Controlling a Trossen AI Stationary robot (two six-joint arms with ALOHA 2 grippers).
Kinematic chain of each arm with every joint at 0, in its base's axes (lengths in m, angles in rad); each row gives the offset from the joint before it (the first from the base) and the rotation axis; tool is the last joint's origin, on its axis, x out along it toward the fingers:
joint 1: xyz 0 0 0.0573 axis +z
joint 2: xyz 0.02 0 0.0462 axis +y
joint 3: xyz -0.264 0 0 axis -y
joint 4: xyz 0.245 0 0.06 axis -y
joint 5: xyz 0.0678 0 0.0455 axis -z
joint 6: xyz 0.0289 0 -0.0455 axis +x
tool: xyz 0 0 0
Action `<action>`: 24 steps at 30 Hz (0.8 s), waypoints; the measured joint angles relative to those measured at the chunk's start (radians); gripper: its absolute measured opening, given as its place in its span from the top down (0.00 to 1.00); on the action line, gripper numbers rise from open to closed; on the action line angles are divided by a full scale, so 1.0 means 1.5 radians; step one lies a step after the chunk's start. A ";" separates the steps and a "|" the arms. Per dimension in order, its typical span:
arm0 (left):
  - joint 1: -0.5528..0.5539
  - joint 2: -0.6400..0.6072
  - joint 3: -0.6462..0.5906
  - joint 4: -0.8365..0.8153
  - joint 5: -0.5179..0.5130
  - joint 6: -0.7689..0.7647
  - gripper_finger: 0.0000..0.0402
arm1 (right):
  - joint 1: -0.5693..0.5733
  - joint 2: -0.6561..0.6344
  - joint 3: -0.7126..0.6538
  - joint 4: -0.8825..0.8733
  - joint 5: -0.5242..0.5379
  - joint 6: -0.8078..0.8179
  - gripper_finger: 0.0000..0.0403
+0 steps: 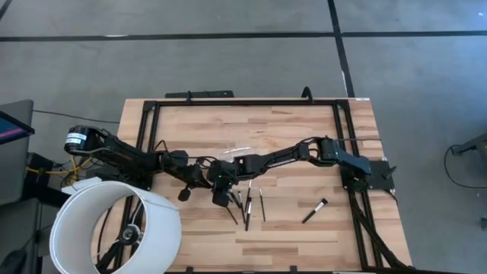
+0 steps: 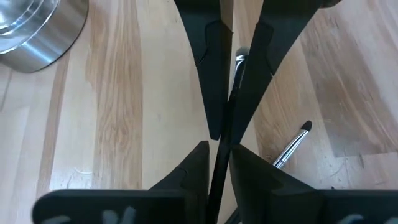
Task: Put items in baskets/containers
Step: Put the black eyeshadow brush into the transparent organizer
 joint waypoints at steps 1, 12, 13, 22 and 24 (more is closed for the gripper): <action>0.000 0.000 0.000 -0.001 0.000 0.000 0.95 | 0.000 0.000 0.000 0.000 0.001 0.001 0.89; -0.001 -0.011 0.000 -0.005 -0.019 -0.015 0.87 | 0.000 0.000 0.000 -0.012 0.004 0.032 0.96; -0.001 -0.018 0.000 -0.005 -0.021 -0.019 0.85 | -0.001 -0.001 0.000 -0.020 0.005 0.036 0.96; -0.002 -0.176 -0.001 -0.007 -0.119 -0.022 0.75 | 0.006 -0.010 -0.001 -0.092 0.007 0.081 0.96; -0.002 -0.210 -0.001 -0.005 -0.157 -0.017 0.74 | 0.007 -0.034 -0.001 -0.118 0.023 0.082 0.97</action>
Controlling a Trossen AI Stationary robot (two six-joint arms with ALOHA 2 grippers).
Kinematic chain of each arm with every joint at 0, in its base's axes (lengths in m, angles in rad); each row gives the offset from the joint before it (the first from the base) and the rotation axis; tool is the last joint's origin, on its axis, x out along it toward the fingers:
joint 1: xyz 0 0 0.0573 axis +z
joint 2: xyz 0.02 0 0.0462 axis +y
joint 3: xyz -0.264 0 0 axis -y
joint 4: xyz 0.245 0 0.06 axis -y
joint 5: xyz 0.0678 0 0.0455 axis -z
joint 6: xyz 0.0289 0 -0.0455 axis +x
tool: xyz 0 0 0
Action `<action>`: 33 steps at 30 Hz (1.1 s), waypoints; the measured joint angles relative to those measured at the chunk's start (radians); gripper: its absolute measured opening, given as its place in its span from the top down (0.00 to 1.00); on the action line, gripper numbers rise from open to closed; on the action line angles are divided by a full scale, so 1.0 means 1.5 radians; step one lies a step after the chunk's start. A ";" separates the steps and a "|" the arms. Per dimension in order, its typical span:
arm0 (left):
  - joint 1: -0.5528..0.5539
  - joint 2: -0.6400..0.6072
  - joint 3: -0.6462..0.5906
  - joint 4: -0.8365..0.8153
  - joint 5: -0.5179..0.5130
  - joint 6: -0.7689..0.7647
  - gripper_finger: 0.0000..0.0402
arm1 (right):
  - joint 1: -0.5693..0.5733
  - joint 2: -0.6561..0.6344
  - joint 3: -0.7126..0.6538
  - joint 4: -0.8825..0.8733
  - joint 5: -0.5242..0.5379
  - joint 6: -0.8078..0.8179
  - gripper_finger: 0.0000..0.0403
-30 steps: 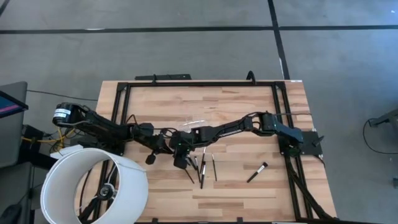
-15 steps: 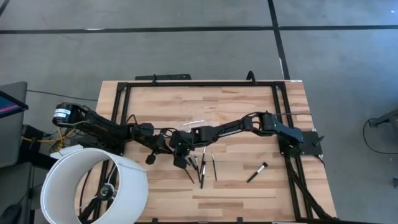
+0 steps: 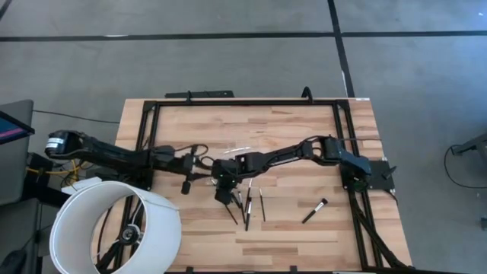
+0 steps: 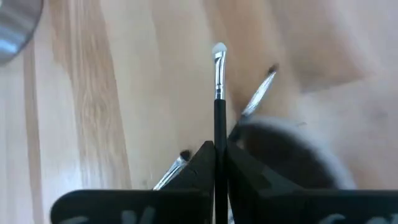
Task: Put items in baskets/containers
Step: Put the black eyeshadow brush into the transparent organizer
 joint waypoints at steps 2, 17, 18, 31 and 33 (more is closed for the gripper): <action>0.001 -0.030 0.001 0.007 -0.033 0.004 0.74 | 0.002 -0.038 0.000 -0.060 0.048 -0.013 0.98; 0.002 -0.052 0.001 -0.007 -0.058 0.038 0.74 | 0.066 -0.417 -0.288 -0.061 0.712 -0.004 0.97; 0.002 -0.051 0.001 -0.007 -0.058 0.042 0.74 | 0.059 -0.436 -0.342 0.026 0.713 -0.020 0.97; 0.002 -0.052 0.001 -0.007 -0.058 0.056 0.74 | -0.110 -0.324 -0.787 1.147 0.312 -0.247 0.97; 0.003 -0.051 0.001 -0.007 -0.058 0.056 0.74 | -0.127 -0.272 -0.786 1.217 0.269 -0.240 0.98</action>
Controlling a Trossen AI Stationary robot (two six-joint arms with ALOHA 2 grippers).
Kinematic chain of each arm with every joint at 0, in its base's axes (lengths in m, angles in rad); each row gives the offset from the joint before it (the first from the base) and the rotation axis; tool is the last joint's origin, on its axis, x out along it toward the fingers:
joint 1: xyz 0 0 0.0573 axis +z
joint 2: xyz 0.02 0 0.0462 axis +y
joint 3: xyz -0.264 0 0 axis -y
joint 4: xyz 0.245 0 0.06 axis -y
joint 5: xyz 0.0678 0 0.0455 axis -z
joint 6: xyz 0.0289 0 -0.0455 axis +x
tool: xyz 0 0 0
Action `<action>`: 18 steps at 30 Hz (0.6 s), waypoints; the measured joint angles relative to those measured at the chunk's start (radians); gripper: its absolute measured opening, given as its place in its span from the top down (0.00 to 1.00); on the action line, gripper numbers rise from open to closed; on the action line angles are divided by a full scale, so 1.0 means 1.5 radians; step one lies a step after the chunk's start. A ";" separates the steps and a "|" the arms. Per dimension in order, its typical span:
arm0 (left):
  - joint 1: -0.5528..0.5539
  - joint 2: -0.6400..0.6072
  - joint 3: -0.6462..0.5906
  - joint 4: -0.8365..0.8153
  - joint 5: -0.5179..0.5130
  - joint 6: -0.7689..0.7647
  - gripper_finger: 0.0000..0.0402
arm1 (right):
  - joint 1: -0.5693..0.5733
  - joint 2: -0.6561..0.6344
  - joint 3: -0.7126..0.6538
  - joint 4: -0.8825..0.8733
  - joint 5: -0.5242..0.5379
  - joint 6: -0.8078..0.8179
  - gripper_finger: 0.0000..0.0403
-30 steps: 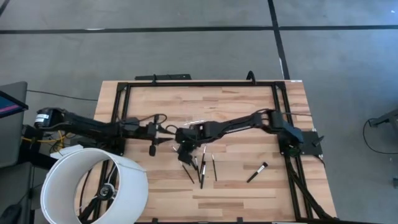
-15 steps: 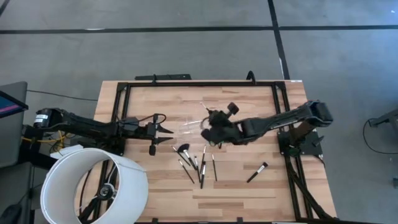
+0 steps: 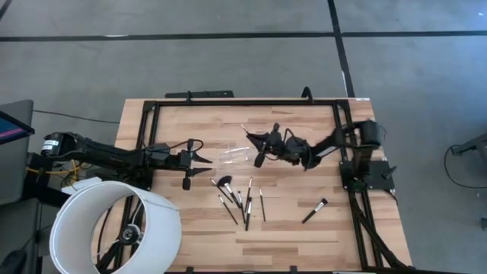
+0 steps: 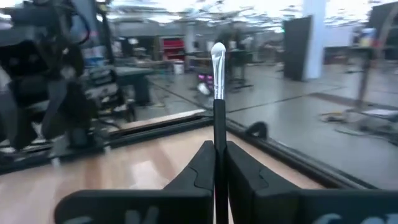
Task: Put items in baskets/containers
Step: Put the black eyeshadow brush into the transparent organizer
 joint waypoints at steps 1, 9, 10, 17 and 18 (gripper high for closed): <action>0.000 0.000 0.000 0.000 0.000 0.000 0.74 | -0.008 0.027 0.004 0.023 -0.022 0.013 0.99; 0.000 0.000 0.000 0.000 0.000 -0.001 0.74 | -0.037 0.161 0.037 0.146 -0.082 0.065 0.97; 0.000 0.000 0.000 0.000 0.000 -0.001 0.74 | -0.038 0.165 0.041 0.146 -0.083 0.065 0.97; 0.000 0.000 0.000 -0.011 0.000 -0.001 0.74 | -0.042 0.166 0.042 0.142 -0.083 0.064 0.94; 0.000 0.000 0.000 -0.012 0.000 -0.001 0.74 | -0.042 0.166 0.042 0.143 -0.083 0.064 0.93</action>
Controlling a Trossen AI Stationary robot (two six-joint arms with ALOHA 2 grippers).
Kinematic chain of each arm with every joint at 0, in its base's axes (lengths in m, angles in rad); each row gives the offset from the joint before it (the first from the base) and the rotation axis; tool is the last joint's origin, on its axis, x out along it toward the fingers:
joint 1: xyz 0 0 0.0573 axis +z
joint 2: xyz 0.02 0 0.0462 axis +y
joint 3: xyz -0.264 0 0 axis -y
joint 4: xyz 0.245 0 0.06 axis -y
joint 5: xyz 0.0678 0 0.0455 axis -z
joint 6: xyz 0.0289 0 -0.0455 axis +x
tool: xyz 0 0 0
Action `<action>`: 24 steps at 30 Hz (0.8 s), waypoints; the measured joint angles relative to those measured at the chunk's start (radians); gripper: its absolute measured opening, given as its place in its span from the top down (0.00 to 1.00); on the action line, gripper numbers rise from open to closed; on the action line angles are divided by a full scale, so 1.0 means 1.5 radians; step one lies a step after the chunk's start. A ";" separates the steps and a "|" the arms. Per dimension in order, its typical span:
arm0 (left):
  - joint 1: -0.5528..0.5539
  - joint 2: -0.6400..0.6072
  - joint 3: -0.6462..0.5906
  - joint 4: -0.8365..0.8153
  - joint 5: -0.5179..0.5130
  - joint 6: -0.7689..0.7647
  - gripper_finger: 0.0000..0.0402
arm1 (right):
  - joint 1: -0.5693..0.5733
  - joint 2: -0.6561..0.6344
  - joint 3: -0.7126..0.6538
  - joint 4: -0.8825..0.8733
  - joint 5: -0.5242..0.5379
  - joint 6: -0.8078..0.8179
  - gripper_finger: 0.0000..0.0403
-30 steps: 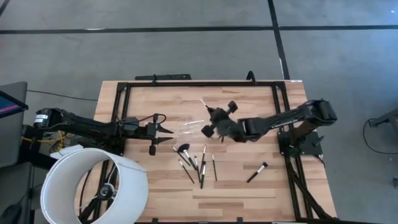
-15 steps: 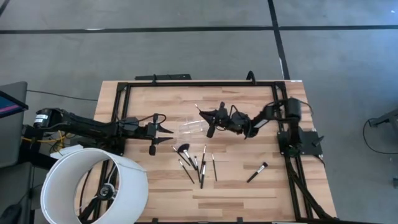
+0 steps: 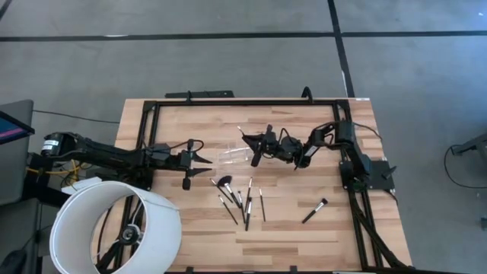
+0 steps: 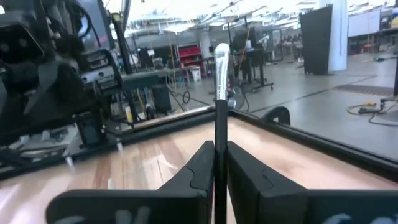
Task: Put items in baskets/containers
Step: Put the black eyeshadow brush into the transparent organizer
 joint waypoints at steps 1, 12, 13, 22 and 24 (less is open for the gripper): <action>0.000 0.000 0.000 0.000 0.000 0.000 0.74 | 0.000 0.000 0.000 -0.006 0.000 -0.001 0.91; 0.000 0.000 0.000 -0.001 0.000 0.000 0.74 | 0.006 0.000 0.000 -0.007 0.000 -0.029 0.87; 0.000 0.000 0.000 -0.001 0.000 0.000 0.74 | 0.006 0.000 0.000 -0.007 0.000 -0.029 0.87; 0.000 0.000 0.000 -0.005 0.003 -0.053 0.74 | 0.022 -0.095 -0.001 -0.017 -0.071 -0.015 0.87; 0.000 0.000 0.000 -0.007 0.013 -0.081 0.74 | 0.038 -0.151 -0.001 -0.068 -0.098 -0.011 0.87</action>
